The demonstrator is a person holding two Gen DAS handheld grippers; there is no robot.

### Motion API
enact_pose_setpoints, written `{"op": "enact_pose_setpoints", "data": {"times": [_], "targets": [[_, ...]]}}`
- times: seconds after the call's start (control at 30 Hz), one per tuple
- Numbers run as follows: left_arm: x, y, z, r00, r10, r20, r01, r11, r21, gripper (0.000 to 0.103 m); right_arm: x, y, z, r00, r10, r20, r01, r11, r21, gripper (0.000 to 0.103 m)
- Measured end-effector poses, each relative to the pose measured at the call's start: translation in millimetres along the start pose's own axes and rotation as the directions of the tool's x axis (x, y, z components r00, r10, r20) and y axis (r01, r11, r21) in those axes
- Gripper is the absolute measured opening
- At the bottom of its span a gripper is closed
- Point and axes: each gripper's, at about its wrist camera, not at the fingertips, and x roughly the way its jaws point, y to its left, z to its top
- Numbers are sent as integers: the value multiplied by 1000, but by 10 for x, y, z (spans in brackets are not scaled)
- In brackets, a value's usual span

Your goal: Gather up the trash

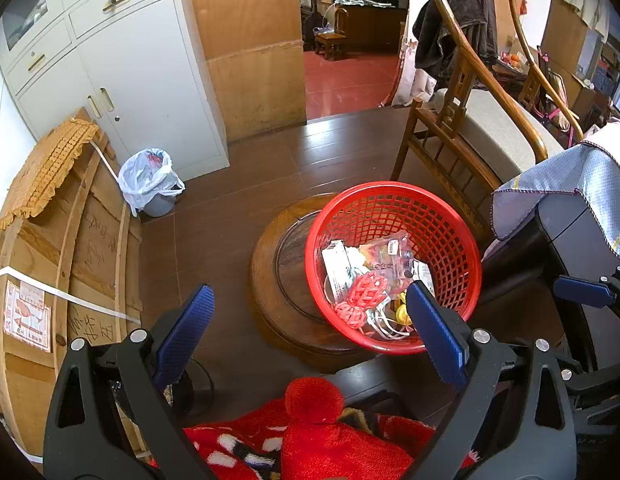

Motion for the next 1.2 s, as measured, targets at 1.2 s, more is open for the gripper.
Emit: {"op": "enact_pose_setpoints", "data": {"times": [1.2], "targets": [[3,-63,11,1000,-3,-1,3,1000,1,93,3,-17,-5,1000,-2,0,2,1000,-1,76]]}}
